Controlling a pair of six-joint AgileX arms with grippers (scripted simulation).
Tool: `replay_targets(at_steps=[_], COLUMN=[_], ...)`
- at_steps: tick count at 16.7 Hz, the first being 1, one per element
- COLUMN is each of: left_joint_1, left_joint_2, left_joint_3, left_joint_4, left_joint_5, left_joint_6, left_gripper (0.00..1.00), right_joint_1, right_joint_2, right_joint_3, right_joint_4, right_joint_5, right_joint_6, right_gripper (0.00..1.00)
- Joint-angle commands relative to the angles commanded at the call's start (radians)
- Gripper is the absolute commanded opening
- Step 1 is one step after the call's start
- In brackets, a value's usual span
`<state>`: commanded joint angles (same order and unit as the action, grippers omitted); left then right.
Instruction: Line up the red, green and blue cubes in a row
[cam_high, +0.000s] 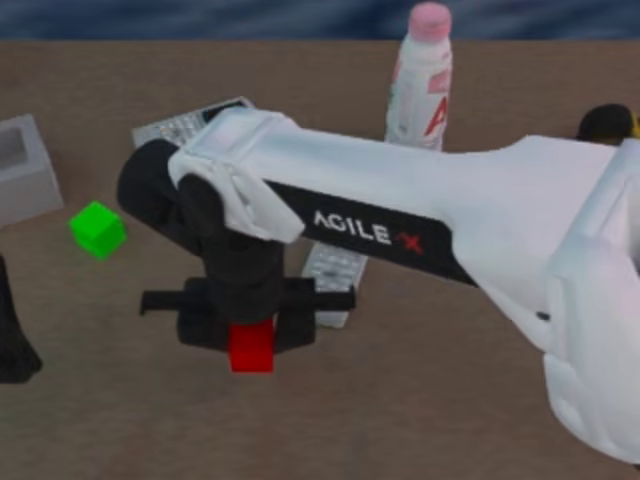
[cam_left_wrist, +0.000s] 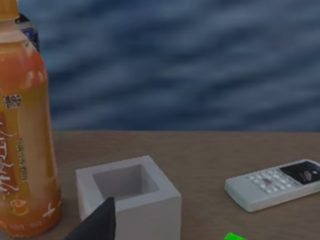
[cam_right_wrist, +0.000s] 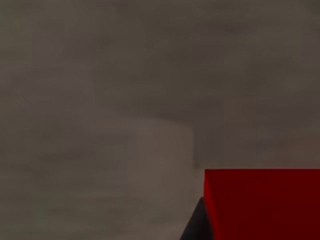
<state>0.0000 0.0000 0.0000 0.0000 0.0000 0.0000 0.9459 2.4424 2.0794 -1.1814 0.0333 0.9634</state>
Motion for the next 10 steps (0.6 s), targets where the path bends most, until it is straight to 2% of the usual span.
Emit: replay_targets(at_steps=[6,10], left_joint_1=[0.000,0.000], left_joint_2=[0.000,0.000], left_joint_3=[0.000,0.000], left_joint_4=[0.000,0.000], left_joint_5=[0.000,0.000], left_joint_6=[0.000,0.000], left_gripper=[1.00,1.00], right_joint_1=[0.002,0.002], right_joint_2=[0.005,0.005], right_joint_3=[-0.035,-0.035], right_joint_4=[0.035,0.035], right_joint_5=[0.001,0.001], right_joint_6=[0.001,0.001], right_gripper=[0.00,0.30])
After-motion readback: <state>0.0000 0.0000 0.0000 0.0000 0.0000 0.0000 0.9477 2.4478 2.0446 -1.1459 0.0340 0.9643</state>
